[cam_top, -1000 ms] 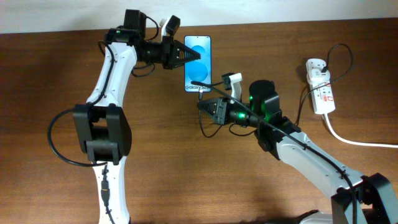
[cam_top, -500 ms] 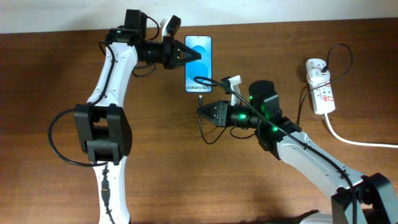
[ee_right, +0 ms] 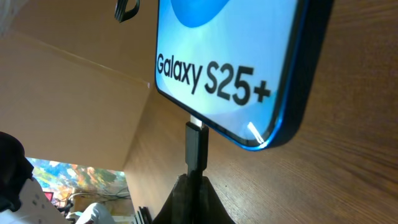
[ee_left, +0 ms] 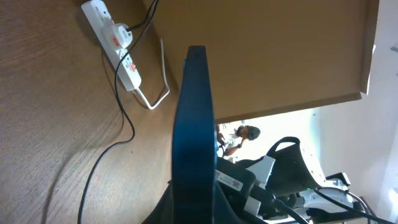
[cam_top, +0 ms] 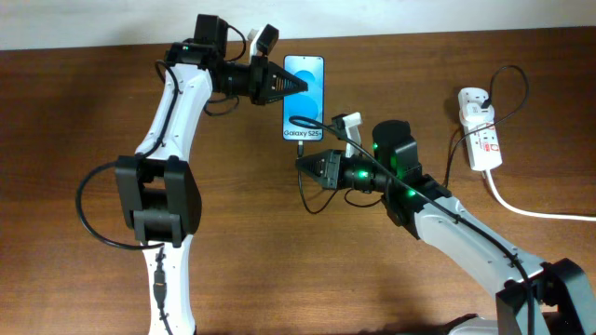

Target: Plug charger to phone and switch on socket

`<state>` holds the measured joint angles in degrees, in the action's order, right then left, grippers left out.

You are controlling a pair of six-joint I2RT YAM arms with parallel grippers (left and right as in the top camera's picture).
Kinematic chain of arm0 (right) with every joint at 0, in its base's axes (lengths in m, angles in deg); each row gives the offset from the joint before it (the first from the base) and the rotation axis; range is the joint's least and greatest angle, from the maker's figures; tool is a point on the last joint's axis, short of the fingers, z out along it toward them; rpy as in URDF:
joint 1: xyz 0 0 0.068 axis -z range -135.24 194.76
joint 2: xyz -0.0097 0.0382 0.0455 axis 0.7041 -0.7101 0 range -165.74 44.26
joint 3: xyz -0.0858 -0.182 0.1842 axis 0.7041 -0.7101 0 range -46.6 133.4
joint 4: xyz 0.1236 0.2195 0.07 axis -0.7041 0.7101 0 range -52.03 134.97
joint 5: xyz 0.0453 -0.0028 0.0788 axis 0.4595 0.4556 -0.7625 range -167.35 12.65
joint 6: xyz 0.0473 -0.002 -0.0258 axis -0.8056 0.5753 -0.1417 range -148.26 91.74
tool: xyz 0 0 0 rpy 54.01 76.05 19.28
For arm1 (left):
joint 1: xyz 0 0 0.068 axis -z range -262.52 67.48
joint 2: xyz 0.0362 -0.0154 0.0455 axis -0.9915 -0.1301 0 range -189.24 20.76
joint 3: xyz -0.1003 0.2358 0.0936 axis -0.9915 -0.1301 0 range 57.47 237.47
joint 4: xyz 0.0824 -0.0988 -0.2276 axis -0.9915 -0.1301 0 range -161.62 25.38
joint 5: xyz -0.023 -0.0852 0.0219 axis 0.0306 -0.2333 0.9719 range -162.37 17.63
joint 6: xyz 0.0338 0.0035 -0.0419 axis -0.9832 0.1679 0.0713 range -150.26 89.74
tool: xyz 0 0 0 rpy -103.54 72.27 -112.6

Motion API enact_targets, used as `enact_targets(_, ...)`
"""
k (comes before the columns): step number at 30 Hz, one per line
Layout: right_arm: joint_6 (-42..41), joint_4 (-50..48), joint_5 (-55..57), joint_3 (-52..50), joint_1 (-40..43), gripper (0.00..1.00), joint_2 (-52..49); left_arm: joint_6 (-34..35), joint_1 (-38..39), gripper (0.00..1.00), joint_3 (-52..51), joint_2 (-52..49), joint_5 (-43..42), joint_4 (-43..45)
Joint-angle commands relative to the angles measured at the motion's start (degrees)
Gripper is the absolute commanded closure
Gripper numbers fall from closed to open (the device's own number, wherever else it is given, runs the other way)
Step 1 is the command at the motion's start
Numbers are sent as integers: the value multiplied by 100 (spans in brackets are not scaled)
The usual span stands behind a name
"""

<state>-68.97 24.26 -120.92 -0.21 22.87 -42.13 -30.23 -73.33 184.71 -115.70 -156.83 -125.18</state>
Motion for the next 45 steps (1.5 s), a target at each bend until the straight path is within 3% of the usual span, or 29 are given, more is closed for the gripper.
enact_targets(1,131,-170,214,81,24,96,-24,-90,-9,100,33,50,-275,-15)
enact_targets(30,601,22,205,81,269,96,-24,-90,-7,100,33,50,-275,-13)
enact_targets(40,599,415,199,81,-31,96,-24,-90,-59,100,33,50,-105,2)
enact_targets(45,778,170,24,81,-33,96,-24,-92,-72,100,33,50,33,9)
